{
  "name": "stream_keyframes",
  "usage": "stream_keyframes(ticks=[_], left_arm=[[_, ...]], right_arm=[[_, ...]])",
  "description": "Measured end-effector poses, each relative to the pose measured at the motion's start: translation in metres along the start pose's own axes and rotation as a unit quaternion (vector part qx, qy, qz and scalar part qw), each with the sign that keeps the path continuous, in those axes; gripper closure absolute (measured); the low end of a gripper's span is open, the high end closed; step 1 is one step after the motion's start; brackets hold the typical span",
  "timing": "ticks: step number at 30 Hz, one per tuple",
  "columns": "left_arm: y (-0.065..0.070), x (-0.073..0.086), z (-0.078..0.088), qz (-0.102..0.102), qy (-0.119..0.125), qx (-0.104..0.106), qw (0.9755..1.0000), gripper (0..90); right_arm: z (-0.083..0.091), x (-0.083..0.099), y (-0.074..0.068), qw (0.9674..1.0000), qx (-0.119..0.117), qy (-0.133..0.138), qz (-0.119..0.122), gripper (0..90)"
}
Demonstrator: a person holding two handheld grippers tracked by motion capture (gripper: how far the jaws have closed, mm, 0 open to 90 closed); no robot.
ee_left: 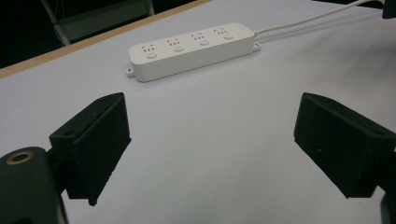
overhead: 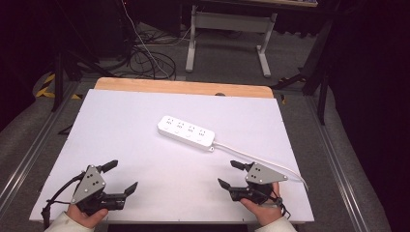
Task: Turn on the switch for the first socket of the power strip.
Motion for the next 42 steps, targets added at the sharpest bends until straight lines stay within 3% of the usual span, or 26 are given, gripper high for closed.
stream_keyframes(ticks=[10,16,20,22,32,42], left_arm=[[0.002,0.000,0.000,-0.019,-0.004,-0.015,0.9997,11.1],[0.002,-0.001,0.002,-0.007,0.001,-0.009,0.9999,11.1],[0.001,-0.001,0.002,-0.009,0.003,-0.014,0.9999,11.2],[0.001,-0.001,0.002,-0.013,0.003,-0.017,0.9998,11.4],[0.001,-0.001,0.002,-0.014,0.004,-0.018,0.9997,11.4],[0.000,-0.001,0.003,-0.015,0.004,-0.020,0.9997,11.4]], right_arm=[[0.000,-0.001,-0.001,0.9999,0.004,-0.003,0.009,29.5],[0.000,-0.002,-0.001,0.9999,0.007,-0.005,0.011,28.9],[0.001,-0.003,0.000,0.9999,0.012,-0.002,0.012,28.7],[0.002,-0.005,0.000,0.9999,0.005,-0.003,0.016,35.0],[0.001,-0.009,0.000,0.9998,0.003,-0.007,0.020,35.0],[-0.003,-0.033,0.012,0.9989,-0.006,-0.036,0.031,42.7]])
Point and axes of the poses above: each handheld gripper's, and its own axes: z roughly backward along the jaws, x roughly out of its underside, y roughly to its right, the point moved 4 cm from there along -z, roughly forward along the jaws, and after that the axes turned 11 degrees about z, right-handed, at the moved point
